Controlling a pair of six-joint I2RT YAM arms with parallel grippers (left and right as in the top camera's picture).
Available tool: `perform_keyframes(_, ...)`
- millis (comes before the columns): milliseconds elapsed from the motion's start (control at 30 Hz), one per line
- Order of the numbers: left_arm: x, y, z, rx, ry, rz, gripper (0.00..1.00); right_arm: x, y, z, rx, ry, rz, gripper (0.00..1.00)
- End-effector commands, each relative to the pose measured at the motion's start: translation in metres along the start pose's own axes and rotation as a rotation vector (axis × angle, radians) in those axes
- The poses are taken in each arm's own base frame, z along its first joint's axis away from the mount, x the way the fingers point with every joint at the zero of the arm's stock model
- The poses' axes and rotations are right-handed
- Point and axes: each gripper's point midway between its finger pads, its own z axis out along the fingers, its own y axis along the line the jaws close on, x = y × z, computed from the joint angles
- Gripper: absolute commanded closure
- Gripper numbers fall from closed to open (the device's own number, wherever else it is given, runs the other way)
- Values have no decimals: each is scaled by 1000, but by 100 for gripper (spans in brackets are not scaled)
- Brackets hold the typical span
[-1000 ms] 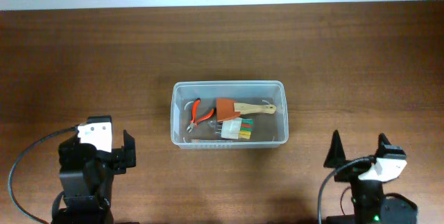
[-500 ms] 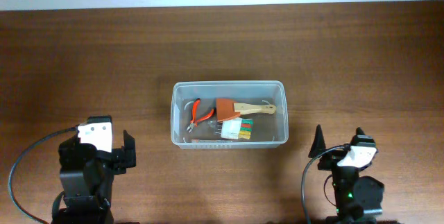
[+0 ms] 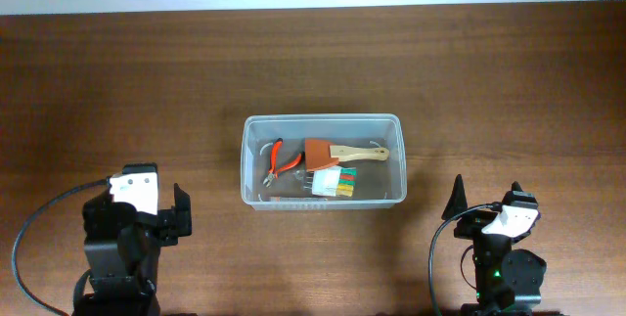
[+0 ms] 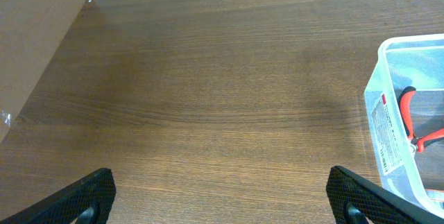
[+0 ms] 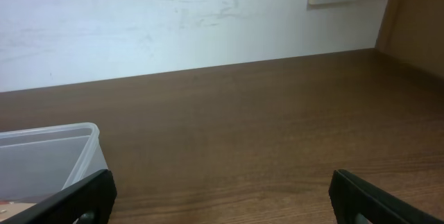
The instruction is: Pack container
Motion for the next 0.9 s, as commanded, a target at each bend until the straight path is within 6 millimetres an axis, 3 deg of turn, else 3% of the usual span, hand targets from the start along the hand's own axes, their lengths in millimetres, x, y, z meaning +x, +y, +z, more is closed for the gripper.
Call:
perform_keyframes(0,1,2,1,-11,0,-13,1,4,2,1,-13,4,5,2)
perform_keyframes(867,1,2,1,-11,0,-13,1,5,14,0,-85,7,-108,1)
